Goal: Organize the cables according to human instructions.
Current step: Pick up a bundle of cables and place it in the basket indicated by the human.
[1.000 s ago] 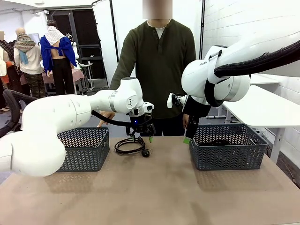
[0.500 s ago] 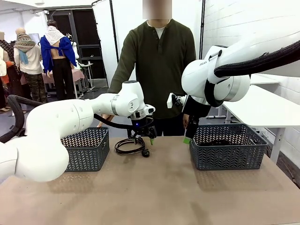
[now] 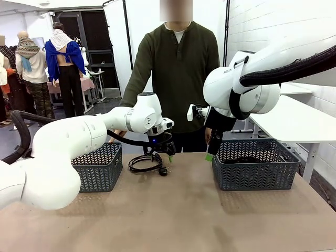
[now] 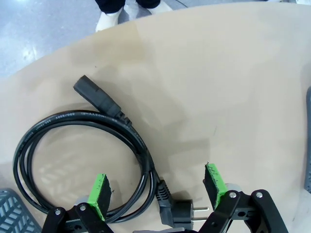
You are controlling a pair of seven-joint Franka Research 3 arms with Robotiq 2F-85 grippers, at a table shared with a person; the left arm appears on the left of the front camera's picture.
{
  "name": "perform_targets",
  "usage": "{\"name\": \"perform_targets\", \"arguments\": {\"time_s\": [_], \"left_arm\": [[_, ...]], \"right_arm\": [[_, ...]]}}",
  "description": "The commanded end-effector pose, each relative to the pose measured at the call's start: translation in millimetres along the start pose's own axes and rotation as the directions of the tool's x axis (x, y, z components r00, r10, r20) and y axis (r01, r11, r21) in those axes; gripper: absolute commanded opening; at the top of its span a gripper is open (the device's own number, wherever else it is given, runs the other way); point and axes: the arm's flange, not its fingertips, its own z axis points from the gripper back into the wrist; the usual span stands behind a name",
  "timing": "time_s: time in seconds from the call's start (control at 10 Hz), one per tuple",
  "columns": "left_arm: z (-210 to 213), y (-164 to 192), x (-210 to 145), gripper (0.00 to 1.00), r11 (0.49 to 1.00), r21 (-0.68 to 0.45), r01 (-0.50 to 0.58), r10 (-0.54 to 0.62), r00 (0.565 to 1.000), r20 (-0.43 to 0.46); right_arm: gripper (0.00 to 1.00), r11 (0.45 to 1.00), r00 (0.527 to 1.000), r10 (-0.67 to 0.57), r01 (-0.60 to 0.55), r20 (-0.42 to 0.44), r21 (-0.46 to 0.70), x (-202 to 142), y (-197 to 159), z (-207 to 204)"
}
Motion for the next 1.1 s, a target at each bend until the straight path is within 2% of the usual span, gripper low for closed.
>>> {"name": "perform_targets", "arguments": {"time_s": [0.0, 0.1, 1.0], "left_arm": [[-1, -12, 51, 1.0, 0.999, -0.021, 0.025, -0.026, 1.0, -0.013], [0, 0, 0, 1.0, 1.0, 0.0, 0.0, 0.0, 1.0, 0.0], [-3, 2, 2, 1.0, 1.0, -0.003, 0.025, -0.025, 1.0, -0.007]], "right_arm": [[1.0, 1.0, 1.0, -0.007, 0.007, 0.0, -0.004, -1, 0, -1], [1.0, 1.0, 1.0, -0.007, 0.007, 0.0, -0.004, -1, 0, -1], [1.0, 1.0, 1.0, -0.007, 0.007, 0.0, -0.004, -1, 0, -1]]}}
